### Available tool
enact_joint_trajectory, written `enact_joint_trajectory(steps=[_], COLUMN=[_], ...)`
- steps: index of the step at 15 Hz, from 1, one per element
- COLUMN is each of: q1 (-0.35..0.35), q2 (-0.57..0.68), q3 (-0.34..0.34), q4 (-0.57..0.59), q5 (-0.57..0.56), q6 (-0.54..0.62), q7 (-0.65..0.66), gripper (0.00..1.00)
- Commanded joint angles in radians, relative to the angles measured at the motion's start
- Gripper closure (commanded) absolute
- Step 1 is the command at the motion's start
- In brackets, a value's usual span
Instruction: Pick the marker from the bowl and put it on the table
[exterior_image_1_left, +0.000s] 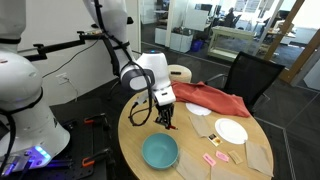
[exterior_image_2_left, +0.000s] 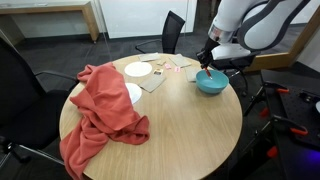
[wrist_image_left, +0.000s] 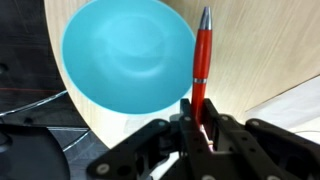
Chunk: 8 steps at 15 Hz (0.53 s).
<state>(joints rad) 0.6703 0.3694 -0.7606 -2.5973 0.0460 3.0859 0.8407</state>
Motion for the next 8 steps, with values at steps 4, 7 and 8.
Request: enact_joint_trajectory(steps=[4, 7, 8], q1=[-0.018, -0.106, -0.180], q2=[-0.103, -0.085, -0.072], q3=[0.098, 0.193, 0.254], q4=[0.056, 0.134, 0.170], q5=[-0.074, -0.027, -0.046], q6=[-0.082, -0.171, -0.200], q7=[-0.146, -0.220, -0.216], gripper=[0.96, 0.96, 0.96])
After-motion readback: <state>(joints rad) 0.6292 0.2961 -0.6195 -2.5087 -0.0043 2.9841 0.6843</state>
